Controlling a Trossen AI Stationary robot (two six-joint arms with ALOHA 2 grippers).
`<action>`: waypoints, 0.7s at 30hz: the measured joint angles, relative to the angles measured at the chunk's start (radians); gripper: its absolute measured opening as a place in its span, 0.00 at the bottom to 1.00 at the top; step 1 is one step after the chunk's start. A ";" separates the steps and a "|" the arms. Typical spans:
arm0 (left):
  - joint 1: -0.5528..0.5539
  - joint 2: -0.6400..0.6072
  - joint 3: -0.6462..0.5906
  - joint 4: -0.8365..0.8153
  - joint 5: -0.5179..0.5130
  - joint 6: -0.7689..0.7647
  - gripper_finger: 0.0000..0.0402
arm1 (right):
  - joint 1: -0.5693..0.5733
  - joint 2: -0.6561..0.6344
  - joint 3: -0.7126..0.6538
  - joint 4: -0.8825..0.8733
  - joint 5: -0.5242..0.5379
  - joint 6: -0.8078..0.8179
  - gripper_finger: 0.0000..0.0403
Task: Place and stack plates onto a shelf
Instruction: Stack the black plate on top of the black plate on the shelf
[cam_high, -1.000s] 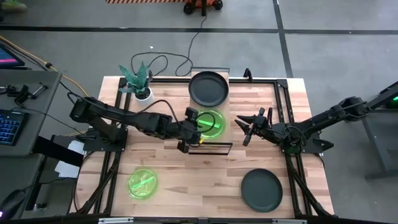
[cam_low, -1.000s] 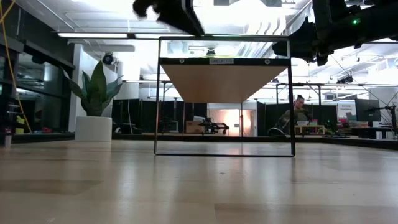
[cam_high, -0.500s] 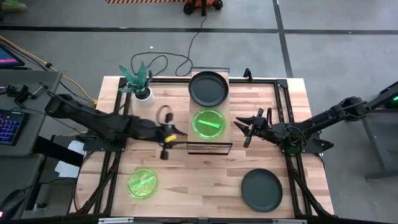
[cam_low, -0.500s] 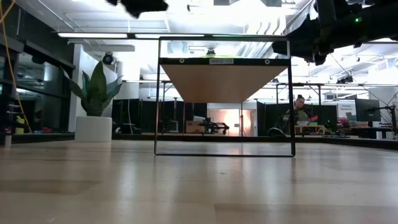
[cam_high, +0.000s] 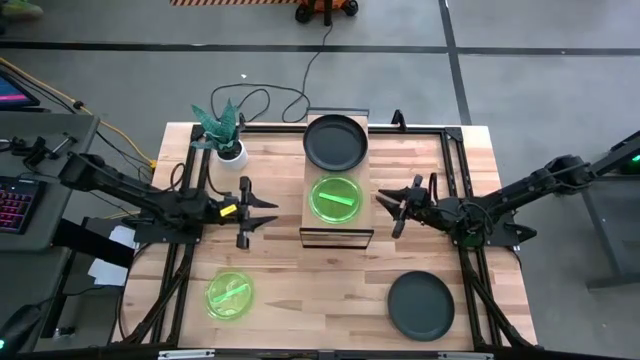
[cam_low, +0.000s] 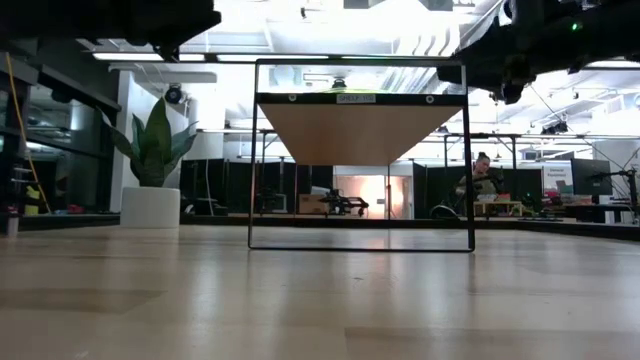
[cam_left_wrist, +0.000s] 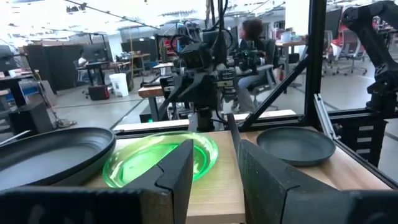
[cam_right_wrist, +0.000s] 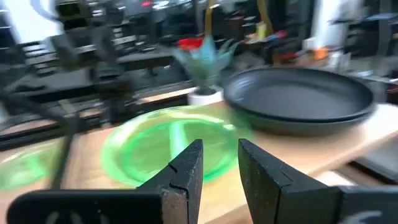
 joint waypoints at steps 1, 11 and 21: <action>0.000 -0.006 0.000 -0.005 0.000 0.000 0.29 | 0.006 -0.006 0.014 -0.040 -0.037 0.018 0.22; 0.000 -0.017 0.000 -0.067 0.006 -0.002 0.29 | 0.153 -0.003 0.342 -1.034 -0.470 0.761 0.22; 0.000 -0.017 0.000 -0.080 0.006 -0.018 0.29 | 0.429 0.197 0.366 -1.249 -0.541 1.270 0.22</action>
